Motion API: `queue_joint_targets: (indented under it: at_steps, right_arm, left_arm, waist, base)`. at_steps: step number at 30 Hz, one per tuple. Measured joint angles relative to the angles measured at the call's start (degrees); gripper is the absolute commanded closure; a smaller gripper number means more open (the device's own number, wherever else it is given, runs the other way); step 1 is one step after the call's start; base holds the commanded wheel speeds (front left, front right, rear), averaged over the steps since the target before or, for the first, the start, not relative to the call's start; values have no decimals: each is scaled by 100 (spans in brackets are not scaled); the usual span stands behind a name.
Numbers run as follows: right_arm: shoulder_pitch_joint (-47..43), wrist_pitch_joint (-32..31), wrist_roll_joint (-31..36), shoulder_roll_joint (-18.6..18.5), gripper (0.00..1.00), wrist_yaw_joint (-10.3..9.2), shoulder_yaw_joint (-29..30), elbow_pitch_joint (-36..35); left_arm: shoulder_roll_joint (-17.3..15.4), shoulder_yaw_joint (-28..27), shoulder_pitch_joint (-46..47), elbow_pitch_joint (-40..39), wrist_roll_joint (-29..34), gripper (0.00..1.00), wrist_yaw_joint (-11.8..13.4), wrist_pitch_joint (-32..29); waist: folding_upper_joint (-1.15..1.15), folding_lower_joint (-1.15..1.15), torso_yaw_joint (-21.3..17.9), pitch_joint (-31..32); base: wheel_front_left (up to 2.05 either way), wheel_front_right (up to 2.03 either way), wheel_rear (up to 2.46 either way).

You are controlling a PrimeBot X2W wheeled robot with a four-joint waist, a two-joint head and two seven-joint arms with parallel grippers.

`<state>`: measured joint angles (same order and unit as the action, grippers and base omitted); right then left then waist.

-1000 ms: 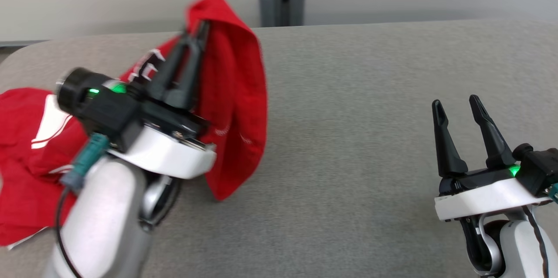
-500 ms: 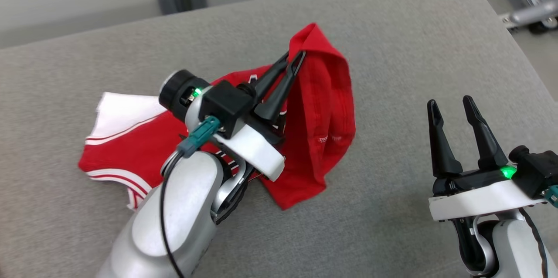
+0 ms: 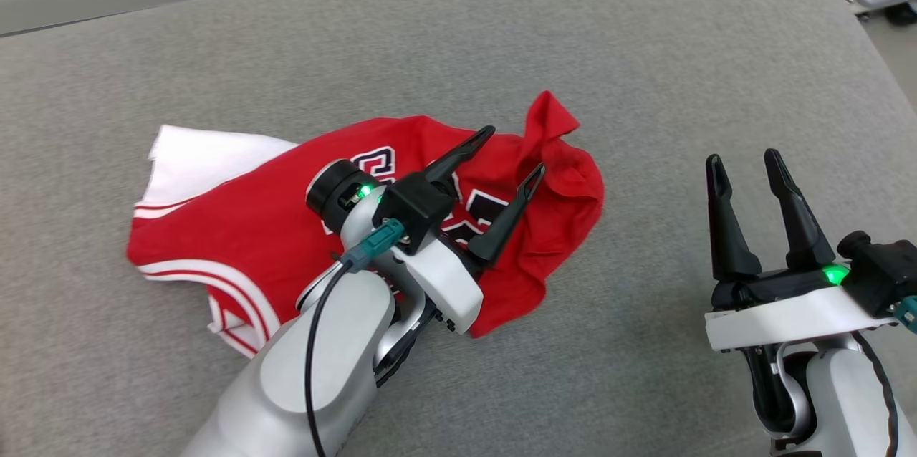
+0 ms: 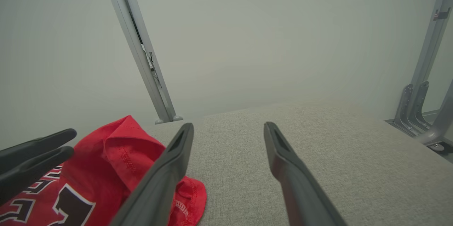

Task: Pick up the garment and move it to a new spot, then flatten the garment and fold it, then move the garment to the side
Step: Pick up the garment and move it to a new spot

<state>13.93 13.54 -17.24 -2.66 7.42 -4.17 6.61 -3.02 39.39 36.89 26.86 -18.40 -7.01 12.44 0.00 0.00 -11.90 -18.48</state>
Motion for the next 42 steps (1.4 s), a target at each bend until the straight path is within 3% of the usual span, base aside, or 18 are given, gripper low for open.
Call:
queue_joint_targets:
  at_steps: [5, 15, 25, 31, 42]
  right_arm:
    - [56, -9, 68, 2, 0, 1, 65, -2]
    - [-8, -191, 287, 7, 0, 1, 119, -94]
    - [-76, -361, 414, 3, 0, 0, 14, -45]
    - [-309, -432, 463, 4, 0, 0, -43, 0]
    - [-805, -579, 511, 4, 0, 1, -34, -55]
  left_arm:
    - [-62, -254, -170, -321, -187, 0, 53, 172]
    - [-667, -1642, -835, -1277, -431, 0, 824, 240]
    - [-1161, -2933, -1619, -1886, -407, 0, 1180, 241]
    - [-1445, -3176, -2451, -2247, -371, 0, 1386, 167]
    - [-1588, -3285, -3852, -3373, -338, 0, 1947, -438]
  waist:
    - [0, 0, 246, 89]
    - [0, 0, 845, 361]
    - [0, 0, 1043, 715]
    - [0, 0, 1016, 988]
    - [0, 0, 946, 1412]
  base:
    - [0, 0, 0]
    - [0, 0, 0]
    - [0, 0, 0]
    - [0, 0, 0]
    - [0, 0, 0]
